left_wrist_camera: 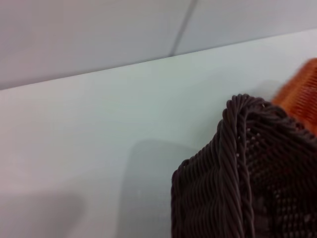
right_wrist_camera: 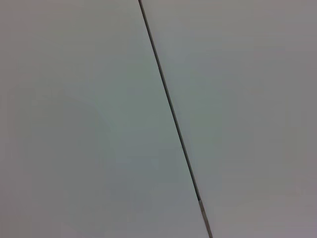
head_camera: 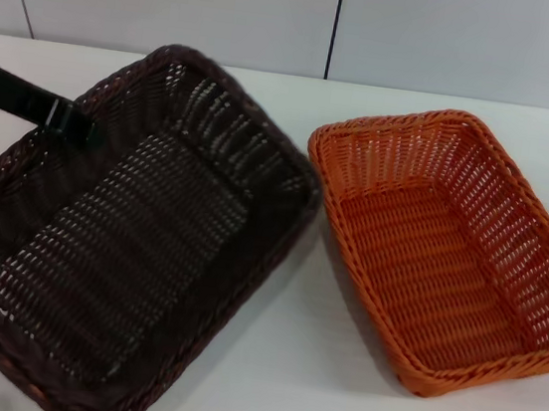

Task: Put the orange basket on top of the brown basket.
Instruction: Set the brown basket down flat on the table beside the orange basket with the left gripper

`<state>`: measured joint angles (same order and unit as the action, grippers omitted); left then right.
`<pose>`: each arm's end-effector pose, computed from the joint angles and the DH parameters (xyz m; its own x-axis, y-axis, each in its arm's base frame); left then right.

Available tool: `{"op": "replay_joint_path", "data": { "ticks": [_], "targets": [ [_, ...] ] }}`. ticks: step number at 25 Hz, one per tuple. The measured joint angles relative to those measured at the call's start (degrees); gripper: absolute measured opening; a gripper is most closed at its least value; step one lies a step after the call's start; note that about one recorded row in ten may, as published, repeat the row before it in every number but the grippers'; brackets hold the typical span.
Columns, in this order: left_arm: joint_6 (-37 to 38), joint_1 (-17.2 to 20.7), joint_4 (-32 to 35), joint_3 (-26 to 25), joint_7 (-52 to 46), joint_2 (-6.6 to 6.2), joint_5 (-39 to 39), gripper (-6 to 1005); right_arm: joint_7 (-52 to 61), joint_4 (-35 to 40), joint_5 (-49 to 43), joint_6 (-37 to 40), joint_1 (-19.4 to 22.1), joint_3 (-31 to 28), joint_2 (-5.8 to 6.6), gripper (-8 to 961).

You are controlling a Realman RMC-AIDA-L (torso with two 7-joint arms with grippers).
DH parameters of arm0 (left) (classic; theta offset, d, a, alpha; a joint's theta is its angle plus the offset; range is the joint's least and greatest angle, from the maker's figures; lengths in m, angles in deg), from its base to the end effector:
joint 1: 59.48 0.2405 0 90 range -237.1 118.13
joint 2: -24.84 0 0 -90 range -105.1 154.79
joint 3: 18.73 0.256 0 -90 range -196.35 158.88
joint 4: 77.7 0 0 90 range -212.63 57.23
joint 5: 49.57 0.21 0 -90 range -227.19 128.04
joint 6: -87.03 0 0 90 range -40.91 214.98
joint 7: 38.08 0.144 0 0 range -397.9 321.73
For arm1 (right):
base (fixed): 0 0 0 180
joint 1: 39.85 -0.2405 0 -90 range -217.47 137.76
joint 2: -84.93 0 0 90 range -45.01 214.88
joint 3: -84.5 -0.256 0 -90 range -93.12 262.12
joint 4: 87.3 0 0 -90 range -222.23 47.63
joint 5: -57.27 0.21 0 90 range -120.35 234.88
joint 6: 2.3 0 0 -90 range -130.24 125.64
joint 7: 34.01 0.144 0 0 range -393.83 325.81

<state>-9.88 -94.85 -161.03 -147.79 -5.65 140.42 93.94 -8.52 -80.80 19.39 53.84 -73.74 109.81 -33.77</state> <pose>-0.1939 0.3729 0.1127 0.6111 0.7648 0.2042 0.7529 -0.4820 -0.4482 0.3545 0.3833 0.0571 0.5062 0.0790 -0.8588 -0.8575 0.1526 -0.4913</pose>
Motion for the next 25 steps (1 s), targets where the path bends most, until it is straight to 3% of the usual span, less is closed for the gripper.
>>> {"op": "replay_joint_path", "data": {
  "ticks": [6,13,17,25],
  "targets": [
    [-4.9,-2.7,1.0,-0.1,1.3,-2.49,-1.3,188,0.0,-0.7,0.0,0.0,-0.3,0.0,-0.03,613],
    [-8.0,-6.7,7.9,3.0,1.7,-3.00,-0.2,188,-0.4,-0.7,0.0,-0.1,-0.2,0.0,-0.03,612],
    [-6.3,-9.4,14.0,4.0,2.1,-1.96,0.2,188,-0.5,-0.7,0.0,-1.2,-0.4,0.0,0.07,611],
    [-1.0,-13.9,21.1,3.9,2.3,1.51,-0.2,189,-0.6,-0.7,0.0,-1.7,-0.2,0.6,0.23,612]
  ]
}}
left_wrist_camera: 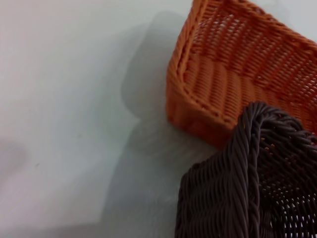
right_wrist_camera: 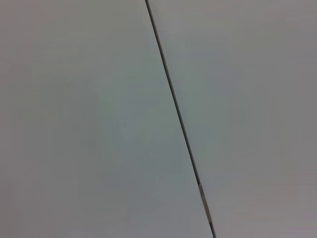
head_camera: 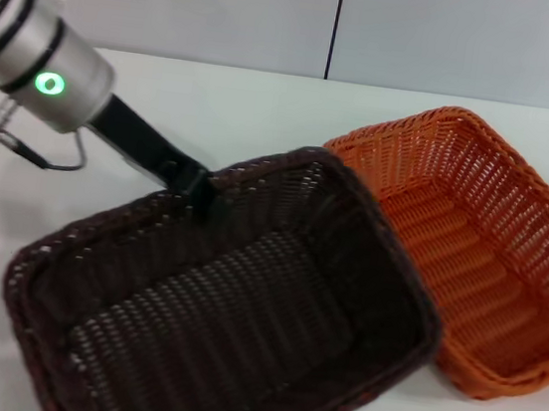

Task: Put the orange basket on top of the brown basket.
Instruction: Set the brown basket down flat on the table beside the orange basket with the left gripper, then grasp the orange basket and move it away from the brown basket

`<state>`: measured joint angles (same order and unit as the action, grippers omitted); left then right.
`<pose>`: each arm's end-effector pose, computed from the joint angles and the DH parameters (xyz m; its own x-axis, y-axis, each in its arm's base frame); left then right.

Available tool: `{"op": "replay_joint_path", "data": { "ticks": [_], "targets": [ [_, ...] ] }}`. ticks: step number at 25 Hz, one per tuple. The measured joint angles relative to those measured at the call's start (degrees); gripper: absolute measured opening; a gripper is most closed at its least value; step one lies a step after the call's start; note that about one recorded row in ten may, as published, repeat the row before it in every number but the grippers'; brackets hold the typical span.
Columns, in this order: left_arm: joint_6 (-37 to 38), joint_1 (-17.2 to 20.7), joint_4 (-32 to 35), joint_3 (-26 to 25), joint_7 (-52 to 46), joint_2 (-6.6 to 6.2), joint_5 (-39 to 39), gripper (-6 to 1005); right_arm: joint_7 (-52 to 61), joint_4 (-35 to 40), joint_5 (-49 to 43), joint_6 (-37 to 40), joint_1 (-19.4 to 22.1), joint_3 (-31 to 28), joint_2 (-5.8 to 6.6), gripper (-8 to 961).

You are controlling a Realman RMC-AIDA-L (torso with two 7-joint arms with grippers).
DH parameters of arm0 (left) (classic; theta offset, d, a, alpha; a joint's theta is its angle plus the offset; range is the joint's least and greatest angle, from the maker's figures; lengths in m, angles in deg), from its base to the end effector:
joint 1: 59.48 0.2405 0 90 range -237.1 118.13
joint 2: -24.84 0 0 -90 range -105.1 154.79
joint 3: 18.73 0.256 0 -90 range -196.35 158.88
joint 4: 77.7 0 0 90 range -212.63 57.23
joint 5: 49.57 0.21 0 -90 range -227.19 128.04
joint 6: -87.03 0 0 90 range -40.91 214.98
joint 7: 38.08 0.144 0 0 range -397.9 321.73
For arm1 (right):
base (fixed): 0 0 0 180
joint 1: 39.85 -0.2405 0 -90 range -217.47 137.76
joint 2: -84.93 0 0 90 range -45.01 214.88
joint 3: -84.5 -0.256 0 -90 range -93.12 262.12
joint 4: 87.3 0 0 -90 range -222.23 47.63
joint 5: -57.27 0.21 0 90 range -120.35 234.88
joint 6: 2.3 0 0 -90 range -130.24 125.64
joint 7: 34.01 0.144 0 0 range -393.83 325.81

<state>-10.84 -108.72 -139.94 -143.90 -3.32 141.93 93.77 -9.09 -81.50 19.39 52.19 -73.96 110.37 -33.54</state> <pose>-0.1498 0.3930 0.0345 0.6394 0.7684 -0.0245 0.7450 -0.6272 -0.2272 0.3569 0.3841 0.0523 0.5121 0.0425 -0.8579 -0.8516 0.1555 -0.5007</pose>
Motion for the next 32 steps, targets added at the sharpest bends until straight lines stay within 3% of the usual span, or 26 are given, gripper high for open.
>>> {"op": "replay_joint_path", "data": {
  "ticks": [3,10,20,28,29,32],
  "targets": [
    [2.1,-1.6,3.1,0.1,-0.1,0.61,-0.5,189,0.0,0.0,0.0,0.0,0.3,0.1,0.01,612],
    [5.5,-3.8,9.7,0.3,1.6,0.70,-4.1,188,0.0,0.0,0.0,0.0,0.7,0.1,0.09,613],
    [5.7,-2.6,9.4,-1.0,1.7,0.48,-4.9,194,-0.1,0.2,0.0,-1.4,0.6,-0.3,0.09,612],
    [5.7,-1.5,8.7,-2.8,1.9,0.19,-5.3,488,0.3,0.5,0.0,-1.4,0.5,-0.3,0.06,611],
    [5.8,-0.4,7.4,-5.3,3.0,0.04,-5.5,527,0.9,0.6,0.0,-1.3,0.6,-0.2,0.07,611],
    [5.8,-0.2,7.0,-6.1,3.6,0.08,-5.7,623,4.3,1.7,-0.8,0.4,1.2,0.3,0.09,611]
  ]
}}
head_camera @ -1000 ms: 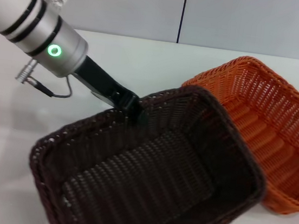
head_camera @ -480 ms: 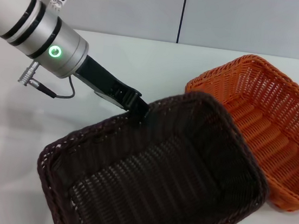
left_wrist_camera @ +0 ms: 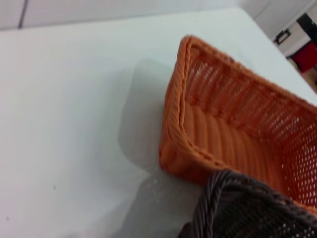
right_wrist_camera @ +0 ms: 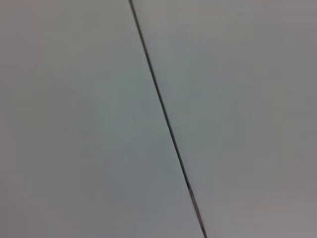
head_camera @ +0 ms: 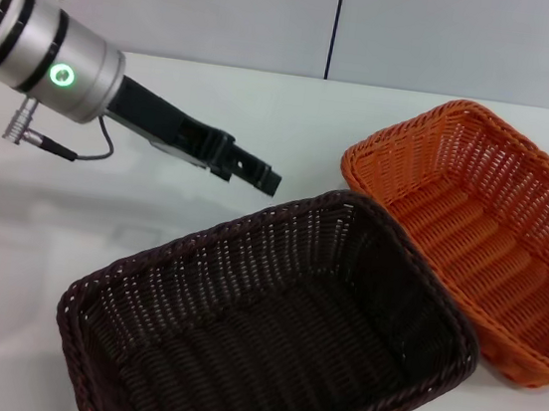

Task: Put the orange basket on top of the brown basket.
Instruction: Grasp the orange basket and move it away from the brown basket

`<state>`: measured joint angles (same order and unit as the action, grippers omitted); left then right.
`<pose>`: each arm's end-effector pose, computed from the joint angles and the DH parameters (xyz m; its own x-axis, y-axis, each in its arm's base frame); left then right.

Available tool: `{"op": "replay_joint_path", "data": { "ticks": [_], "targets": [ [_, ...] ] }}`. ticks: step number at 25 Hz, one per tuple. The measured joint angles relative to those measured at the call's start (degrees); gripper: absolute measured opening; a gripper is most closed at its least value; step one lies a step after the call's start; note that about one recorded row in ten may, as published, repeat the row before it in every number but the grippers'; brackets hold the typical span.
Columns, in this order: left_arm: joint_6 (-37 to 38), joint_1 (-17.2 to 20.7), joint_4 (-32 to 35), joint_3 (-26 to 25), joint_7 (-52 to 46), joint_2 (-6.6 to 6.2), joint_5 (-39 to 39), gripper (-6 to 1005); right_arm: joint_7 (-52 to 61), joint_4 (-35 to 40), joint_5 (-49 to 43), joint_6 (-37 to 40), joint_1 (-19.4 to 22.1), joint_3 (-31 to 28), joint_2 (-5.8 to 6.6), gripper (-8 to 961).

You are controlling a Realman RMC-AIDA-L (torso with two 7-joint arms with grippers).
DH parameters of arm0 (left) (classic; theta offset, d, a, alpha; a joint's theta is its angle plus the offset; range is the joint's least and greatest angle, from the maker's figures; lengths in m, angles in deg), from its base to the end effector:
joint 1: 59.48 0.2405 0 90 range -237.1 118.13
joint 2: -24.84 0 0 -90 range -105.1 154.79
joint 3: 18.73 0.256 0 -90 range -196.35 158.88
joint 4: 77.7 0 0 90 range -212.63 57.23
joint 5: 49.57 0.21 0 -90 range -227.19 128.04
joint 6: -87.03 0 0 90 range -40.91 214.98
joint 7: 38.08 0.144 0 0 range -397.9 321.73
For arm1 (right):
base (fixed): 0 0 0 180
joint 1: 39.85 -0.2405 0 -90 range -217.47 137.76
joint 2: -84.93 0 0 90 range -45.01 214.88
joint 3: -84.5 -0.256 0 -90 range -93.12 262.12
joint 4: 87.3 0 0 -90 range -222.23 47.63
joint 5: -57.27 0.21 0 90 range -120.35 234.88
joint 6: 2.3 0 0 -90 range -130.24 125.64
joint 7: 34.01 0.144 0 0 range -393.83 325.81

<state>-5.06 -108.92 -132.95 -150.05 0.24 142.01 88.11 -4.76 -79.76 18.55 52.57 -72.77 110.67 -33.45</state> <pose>-0.1557 0.4045 0.0288 0.6019 0.7868 0.1365 0.7983 -0.5884 -0.1283 0.3610 0.3805 0.0602 0.4747 0.0651 -0.8778 -0.8740 0.1524 -0.4613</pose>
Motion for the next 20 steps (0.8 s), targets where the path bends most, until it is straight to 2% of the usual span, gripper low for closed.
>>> {"op": "replay_joint_path", "data": {
  "ticks": [5,7,9,12,13,14,15,16,17,18,19,20],
  "targets": [
    [0.2,1.7,-1.4,-2.2,4.4,0.14,-4.1,717,17.9,8.3,-5.8,3.5,4.5,4.8,0.23,612],
    [1.0,3.0,-1.9,-2.5,6.6,0.07,-7.2,866,28.5,13.0,-10.3,4.1,6.7,7.3,0.94,612],
    [1.3,3.3,-1.8,-2.5,7.1,0.02,-7.9,865,38.9,17.7,-15.7,5.5,8.7,8.8,2.07,612],
    [2.9,4.4,-0.9,-2.6,9.9,-0.07,-9.8,865,53.4,24.3,-24.8,8.7,11.1,9.1,4.49,612],
    [3.1,4.5,-0.7,-2.6,10.3,-0.09,-9.9,864,64.5,29.4,-33.0,10.5,12.0,9.0,6.64,612],
    [3.1,4.5,-0.7,-2.6,10.3,-0.09,-9.9,864,64.5,29.4,-33.0,10.5,12.0,9.0,6.64,612],
    [3.5,4.6,-0.2,-2.6,11.4,-0.10,-9.9,864,76.7,34.4,-43.9,13.2,12.2,8.5,9.16,612],
    [3.6,4.6,-0.1,-2.6,11.5,-0.14,-9.9,864,76.7,34.4,-43.9,13.2,12.2,8.5,9.16,612],
    [3.9,4.6,0.0,-2.6,11.7,-0.21,-9.9,864,81.9,36.6,-48.6,14.9,12.0,8.2,10.33,612],
    [4.2,4.6,0.0,-2.6,11.9,-0.26,-9.9,863,92.7,41.3,-58.6,19.9,10.8,6.4,12.50,612],
    [4.2,4.6,0.0,-2.6,11.9,-0.26,-9.9,863,92.7,41.3,-58.6,19.9,10.8,6.4,12.50,612],
    [4.6,4.6,0.2,-2.6,12.6,-0.36,-10.0,863,96.9,43.5,-63.2,22.8,9.8,5.1,13.28,613]
  ]
}}
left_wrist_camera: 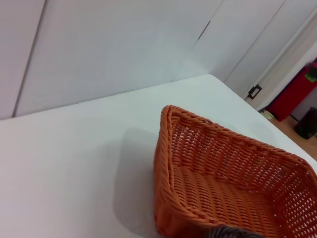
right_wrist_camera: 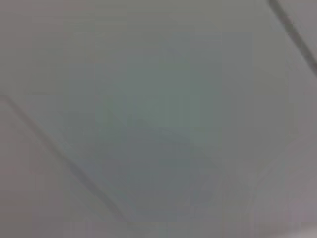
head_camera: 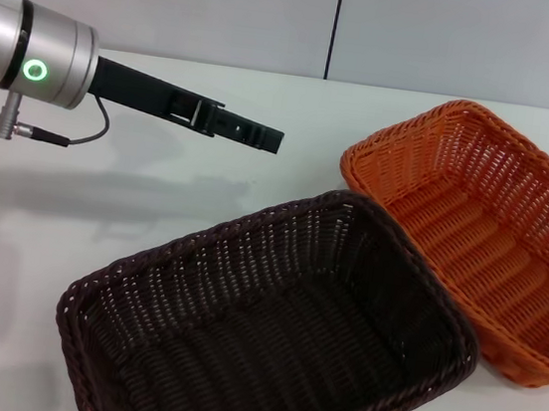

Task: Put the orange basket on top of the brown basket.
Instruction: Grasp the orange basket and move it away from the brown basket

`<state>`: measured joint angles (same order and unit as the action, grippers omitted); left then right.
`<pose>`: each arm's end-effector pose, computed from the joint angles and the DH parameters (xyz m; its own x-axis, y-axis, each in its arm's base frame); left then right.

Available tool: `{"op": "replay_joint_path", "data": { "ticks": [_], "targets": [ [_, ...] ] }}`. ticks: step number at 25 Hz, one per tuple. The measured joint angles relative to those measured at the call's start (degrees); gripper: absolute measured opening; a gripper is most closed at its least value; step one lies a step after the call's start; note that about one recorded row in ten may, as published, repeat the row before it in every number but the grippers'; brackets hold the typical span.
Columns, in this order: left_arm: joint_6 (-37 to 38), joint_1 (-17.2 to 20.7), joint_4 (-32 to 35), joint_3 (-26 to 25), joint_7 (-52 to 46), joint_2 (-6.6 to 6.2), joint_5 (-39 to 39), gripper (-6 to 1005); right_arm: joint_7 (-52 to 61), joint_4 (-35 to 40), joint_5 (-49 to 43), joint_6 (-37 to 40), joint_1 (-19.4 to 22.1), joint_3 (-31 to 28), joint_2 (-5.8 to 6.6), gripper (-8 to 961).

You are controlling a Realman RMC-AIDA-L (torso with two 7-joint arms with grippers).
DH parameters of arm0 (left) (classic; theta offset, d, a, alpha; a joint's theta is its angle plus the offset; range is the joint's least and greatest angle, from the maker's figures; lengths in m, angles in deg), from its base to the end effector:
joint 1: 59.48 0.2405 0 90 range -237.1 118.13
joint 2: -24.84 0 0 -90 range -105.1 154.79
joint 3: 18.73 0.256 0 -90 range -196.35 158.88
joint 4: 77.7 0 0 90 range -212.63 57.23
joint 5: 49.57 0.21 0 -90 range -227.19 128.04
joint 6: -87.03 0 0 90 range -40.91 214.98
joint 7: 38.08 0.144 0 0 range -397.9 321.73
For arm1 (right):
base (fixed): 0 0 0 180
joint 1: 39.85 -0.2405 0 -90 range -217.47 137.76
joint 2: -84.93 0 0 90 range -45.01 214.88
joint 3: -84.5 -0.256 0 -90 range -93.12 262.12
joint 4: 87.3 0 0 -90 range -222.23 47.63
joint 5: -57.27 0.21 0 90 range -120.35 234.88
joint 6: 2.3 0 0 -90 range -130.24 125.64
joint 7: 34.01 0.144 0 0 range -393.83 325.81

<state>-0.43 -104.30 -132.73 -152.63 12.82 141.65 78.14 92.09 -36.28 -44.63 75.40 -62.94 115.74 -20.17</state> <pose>-0.1681 0.4072 0.0419 0.6754 0.6631 0.3227 0.7229 -0.6818 -0.1122 0.3188 0.3591 0.1989 0.2608 -0.4714 -0.8425 -0.9482 -0.2889 -0.1319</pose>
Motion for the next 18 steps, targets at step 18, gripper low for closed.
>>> {"op": "replay_joint_path", "data": {
  "ticks": [18],
  "targets": [
    [4.6,0.1,3.6,0.3,2.0,-0.37,0.0,861,16.7,8.2,-51.9,35.8,-21.7,-6.4,8.42,611]
  ]
}}
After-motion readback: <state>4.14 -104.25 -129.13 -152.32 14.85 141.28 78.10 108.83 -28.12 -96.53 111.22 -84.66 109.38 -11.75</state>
